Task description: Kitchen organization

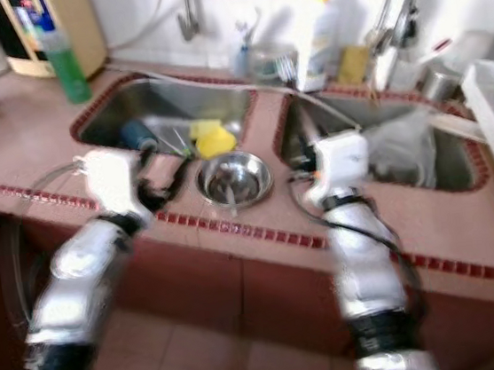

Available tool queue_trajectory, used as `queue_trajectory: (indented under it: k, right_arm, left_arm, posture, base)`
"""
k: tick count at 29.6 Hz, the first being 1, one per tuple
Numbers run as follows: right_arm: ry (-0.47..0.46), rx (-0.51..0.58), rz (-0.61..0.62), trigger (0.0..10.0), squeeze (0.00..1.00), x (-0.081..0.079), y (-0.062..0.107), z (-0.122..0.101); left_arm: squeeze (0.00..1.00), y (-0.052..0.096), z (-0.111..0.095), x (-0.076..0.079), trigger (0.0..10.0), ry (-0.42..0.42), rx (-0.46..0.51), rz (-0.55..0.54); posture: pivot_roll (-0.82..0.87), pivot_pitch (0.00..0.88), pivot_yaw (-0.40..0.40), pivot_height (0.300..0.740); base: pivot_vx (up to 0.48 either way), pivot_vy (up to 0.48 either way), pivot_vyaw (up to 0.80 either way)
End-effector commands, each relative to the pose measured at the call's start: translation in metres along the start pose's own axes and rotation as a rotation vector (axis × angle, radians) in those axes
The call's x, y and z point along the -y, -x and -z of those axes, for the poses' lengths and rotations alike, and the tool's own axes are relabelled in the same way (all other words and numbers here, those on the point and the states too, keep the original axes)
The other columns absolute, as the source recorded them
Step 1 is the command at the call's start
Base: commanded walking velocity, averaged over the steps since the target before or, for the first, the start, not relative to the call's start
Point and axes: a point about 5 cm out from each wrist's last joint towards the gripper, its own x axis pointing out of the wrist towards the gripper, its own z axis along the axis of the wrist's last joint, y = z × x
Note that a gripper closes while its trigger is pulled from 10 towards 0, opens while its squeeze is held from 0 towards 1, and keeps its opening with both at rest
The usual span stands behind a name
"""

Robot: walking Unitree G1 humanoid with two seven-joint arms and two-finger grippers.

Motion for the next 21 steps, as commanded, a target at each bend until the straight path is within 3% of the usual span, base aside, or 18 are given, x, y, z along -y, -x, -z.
queue_trajectory:
  k: [1, 8, 21]
  right_arm:
    - [0.024, -0.015, 0.054, 10.0, 0.0, 0.0191, 0.0056, 0.001]
    - [0.027, -0.017, 0.053, 10.0, 0.0, 0.0198, 0.006, -0.0003]
    - [0.025, -0.019, 0.054, 10.0, 0.0, 0.0187, 0.0062, 0.0005]
  left_arm:
    - [0.0, -0.0062, -0.0034, 0.0165, 10.0, 0.009, 0.015, 0.056]
    - [0.0, -0.0055, -0.0023, 0.0184, 10.0, 0.005, 0.005, 0.054]
    - [0.0, -0.0063, -0.0028, 0.0168, 10.0, 0.035, 0.003, 0.077]
  posture:
    - [0.14, 0.029, -0.049, 0.74]
    - [0.14, 0.029, -0.049, 0.74]
    - [0.14, 0.023, -0.042, 0.74]
  base:
    - [0.398, 0.0, 0.0]
    - [0.373, 0.0, 0.0]
    - [0.0, 0.037, 0.0]
